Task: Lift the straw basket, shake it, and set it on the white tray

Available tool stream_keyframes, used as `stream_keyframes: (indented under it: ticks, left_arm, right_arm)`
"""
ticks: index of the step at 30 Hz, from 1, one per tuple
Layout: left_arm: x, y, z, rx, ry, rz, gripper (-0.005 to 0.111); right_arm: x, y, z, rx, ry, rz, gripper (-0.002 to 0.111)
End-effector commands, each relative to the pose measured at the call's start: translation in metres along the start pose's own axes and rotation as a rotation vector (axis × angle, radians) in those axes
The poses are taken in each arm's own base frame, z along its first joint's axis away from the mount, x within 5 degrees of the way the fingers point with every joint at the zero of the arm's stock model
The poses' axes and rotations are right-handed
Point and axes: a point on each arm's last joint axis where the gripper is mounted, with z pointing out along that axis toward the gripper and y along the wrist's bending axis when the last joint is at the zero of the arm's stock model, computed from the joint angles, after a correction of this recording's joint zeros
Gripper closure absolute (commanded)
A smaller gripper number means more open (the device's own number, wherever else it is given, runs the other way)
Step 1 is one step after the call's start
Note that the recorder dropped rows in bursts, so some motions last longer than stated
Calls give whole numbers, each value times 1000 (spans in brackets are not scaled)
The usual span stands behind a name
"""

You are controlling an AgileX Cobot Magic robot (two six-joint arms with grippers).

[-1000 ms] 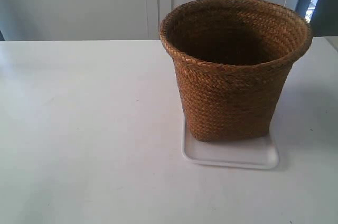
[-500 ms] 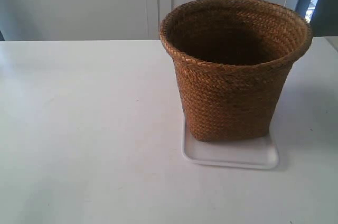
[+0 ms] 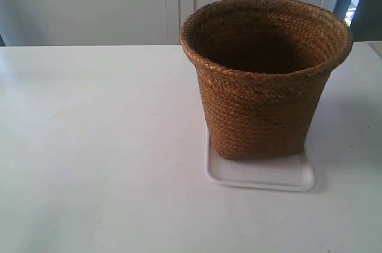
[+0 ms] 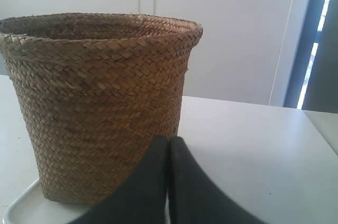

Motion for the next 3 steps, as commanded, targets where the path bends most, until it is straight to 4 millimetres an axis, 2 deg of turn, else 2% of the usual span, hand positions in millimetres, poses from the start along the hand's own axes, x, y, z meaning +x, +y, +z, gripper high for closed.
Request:
stream_keyframes:
  ticks: [1, 3]
  left_arm:
    - [1, 0, 0, -4, -7, -13, 107]
    - [1, 0, 0, -4, -7, -13, 107]
  right_arm:
    - [2, 0, 0, 2, -2, 4, 108]
    - [2, 0, 0, 2, -2, 4, 108]
